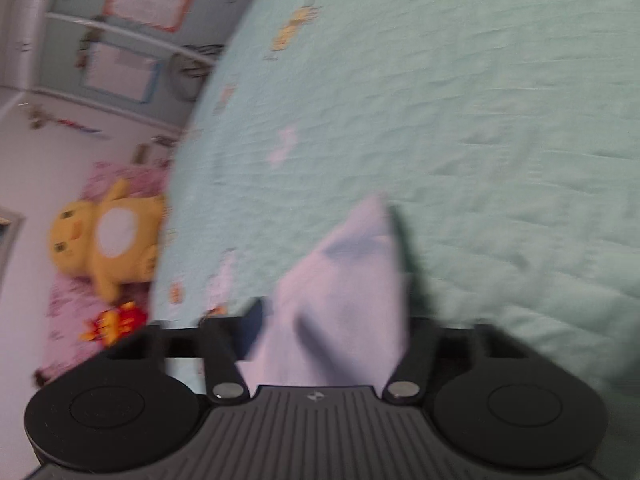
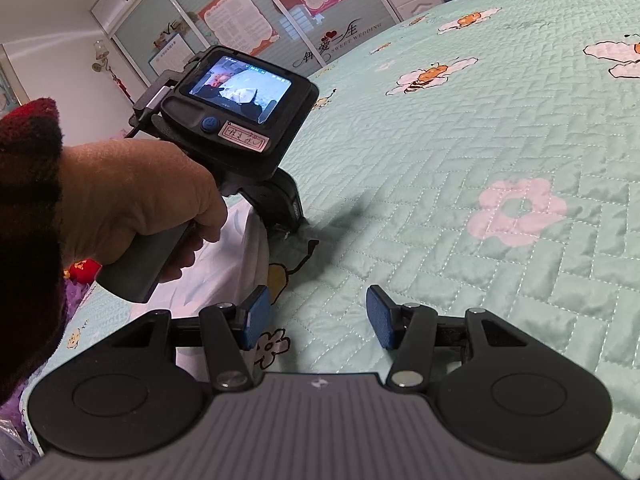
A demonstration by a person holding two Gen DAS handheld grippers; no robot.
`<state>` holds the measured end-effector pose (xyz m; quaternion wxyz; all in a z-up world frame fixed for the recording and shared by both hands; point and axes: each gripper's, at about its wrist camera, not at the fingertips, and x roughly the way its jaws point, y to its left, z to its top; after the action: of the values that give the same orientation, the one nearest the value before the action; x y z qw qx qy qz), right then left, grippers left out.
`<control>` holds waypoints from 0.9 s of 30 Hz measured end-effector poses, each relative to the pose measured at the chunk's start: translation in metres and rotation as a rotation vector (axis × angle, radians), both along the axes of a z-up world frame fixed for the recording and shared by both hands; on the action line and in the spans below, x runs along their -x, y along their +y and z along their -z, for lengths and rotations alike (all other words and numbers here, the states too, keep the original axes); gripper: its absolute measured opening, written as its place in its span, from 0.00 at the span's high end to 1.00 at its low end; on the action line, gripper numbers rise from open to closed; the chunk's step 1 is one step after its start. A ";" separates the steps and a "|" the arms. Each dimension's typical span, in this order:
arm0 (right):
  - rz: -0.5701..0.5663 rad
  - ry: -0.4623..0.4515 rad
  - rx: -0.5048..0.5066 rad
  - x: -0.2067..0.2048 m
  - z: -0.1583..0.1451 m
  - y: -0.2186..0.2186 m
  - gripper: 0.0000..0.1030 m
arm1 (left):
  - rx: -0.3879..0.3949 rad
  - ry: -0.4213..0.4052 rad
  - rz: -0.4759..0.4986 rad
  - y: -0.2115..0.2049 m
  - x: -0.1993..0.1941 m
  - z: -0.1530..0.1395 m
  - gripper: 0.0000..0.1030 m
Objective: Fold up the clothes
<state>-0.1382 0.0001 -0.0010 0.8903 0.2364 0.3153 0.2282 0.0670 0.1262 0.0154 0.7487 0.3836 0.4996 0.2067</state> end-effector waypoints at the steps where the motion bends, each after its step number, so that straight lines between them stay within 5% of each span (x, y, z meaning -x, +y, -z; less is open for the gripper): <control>1: 0.001 0.000 -0.001 -0.002 0.000 0.000 0.48 | 0.025 0.013 0.009 -0.001 0.000 0.001 0.79; 5: 0.001 0.001 -0.005 -0.001 0.000 0.000 0.48 | 0.149 -0.009 0.011 0.009 0.005 -0.005 0.94; 12: -0.002 0.007 -0.040 -0.002 0.002 -0.005 0.48 | 0.503 -0.178 0.016 0.056 0.031 -0.039 0.95; 27: -0.064 0.015 -0.130 -0.015 0.003 -0.008 0.47 | 0.895 -0.478 -0.031 0.179 0.100 -0.082 0.95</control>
<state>-0.1230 -0.0084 -0.0040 0.8630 0.2850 0.3138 0.2749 -0.0332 0.3055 0.0973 0.9300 -0.0405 0.3594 0.0653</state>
